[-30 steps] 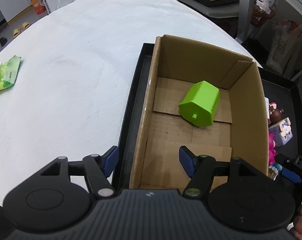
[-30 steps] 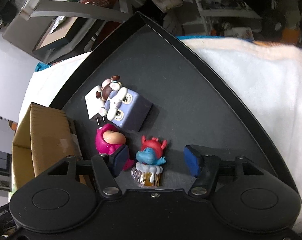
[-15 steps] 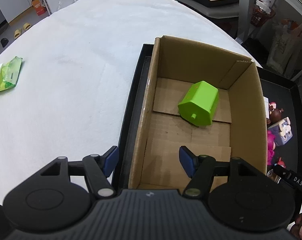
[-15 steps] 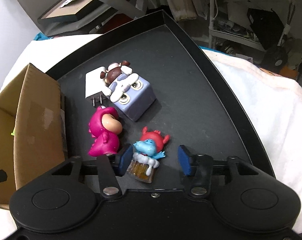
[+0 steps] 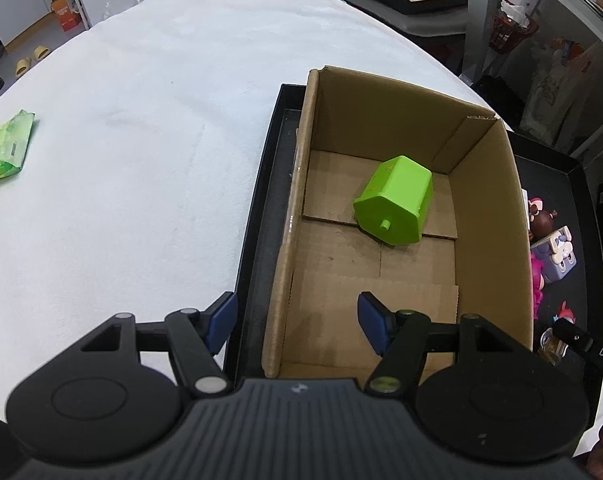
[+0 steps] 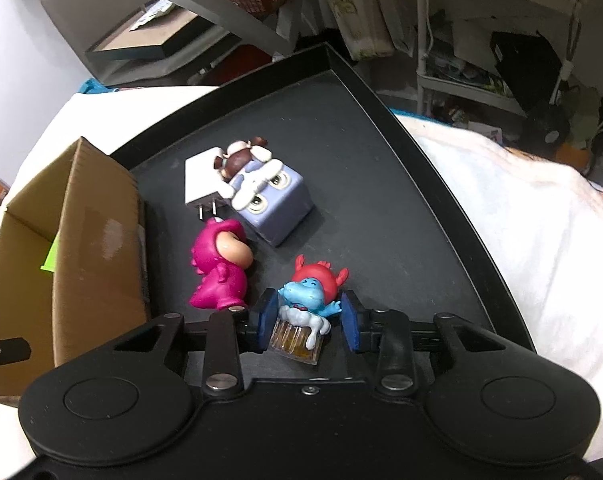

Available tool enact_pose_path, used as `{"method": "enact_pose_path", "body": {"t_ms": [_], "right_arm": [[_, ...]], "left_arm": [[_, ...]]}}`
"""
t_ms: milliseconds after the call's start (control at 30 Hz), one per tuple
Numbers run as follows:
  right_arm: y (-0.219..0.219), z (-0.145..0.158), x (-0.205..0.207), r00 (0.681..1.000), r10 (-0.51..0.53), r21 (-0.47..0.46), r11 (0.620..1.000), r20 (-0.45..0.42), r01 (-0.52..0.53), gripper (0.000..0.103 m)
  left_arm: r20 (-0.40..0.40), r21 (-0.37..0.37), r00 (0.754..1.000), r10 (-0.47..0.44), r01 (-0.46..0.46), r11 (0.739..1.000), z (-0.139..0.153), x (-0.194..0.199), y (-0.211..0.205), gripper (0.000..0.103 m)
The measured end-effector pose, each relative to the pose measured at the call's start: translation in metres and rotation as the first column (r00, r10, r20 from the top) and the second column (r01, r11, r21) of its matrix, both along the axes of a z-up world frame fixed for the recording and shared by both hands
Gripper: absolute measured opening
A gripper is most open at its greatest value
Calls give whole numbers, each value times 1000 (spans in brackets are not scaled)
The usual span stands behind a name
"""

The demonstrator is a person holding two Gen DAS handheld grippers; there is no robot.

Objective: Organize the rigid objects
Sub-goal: 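Lift the figurine jar with the right gripper and carry it over the box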

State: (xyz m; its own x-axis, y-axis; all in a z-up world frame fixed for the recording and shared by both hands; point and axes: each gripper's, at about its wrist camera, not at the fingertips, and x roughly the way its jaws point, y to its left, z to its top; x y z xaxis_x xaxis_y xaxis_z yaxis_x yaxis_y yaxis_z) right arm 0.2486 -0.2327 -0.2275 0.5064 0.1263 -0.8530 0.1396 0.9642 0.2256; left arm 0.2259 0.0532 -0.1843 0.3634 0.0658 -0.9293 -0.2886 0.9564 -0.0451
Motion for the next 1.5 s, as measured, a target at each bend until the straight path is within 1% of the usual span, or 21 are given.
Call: {"method": "enact_pose_path", "body": {"t_ms": [167,267,400,567,733,767,833,900,933,1000,1033,1067,1100,1133,1233,1300,1500], "right_arm": [[6,12,-2,999,31,-18,999,27,-30,34],[10,20,-5,998,47,-17,999,38,-47,34],[17,33,-9,996,62,-38,998,60,-59,34],[28,54,-10,992,77,-63,996,104,-70,34],[50,75,-8,983,118,-100,989,142,-104,34],[54,78,-8,981,126,-109,988,147,-111,34],[64,83,-8,977,142,-123,985,157,-123,34],[73,89,-7,972,164,-135,981,167,-142,34],[78,91,-7,970,172,-139,979,171,-149,34],[86,96,-5,967,182,-142,977,178,-158,34],[91,99,-5,965,187,-144,976,182,-162,34],[96,101,-5,963,194,-148,975,186,-167,34],[101,103,-4,961,202,-155,972,190,-174,34],[105,105,-4,959,209,-161,971,192,-179,34],[120,108,-3,953,233,-175,964,195,-200,34],[130,109,-2,948,251,-182,959,196,-216,34],[159,107,3,934,300,-202,944,194,-261,34]], "left_arm": [[22,-20,1000,-3,3,1000,0,-1,8,65],[41,-17,999,-14,15,1000,-1,-1,12,65],[57,-16,998,-9,10,1000,-8,0,23,65],[90,-44,996,7,-3,999,-11,-4,34,65],[128,-87,992,-7,18,996,-13,-6,38,64],[132,-90,991,-8,20,996,-14,-6,38,62],[147,-105,989,4,11,994,-15,-8,39,61],[163,-129,986,18,3,992,-15,-8,43,58],[171,-130,985,22,0,992,-15,-8,44,56],[179,-131,983,30,-7,991,-14,-6,46,48],[180,-141,983,34,-9,990,-14,-6,48,46],[179,-163,983,38,-9,987,-15,-5,50,41],[173,-183,984,40,-8,983,-16,-4,51,34],[165,-199,986,40,-7,980,-19,-3,52,33],[130,-223,991,26,3,975,-27,0,50,22],[131,-222,991,39,-9,975,-29,-2,51,19],[133,-241,986,97,-63,969,-30,-4,56,18]]}}
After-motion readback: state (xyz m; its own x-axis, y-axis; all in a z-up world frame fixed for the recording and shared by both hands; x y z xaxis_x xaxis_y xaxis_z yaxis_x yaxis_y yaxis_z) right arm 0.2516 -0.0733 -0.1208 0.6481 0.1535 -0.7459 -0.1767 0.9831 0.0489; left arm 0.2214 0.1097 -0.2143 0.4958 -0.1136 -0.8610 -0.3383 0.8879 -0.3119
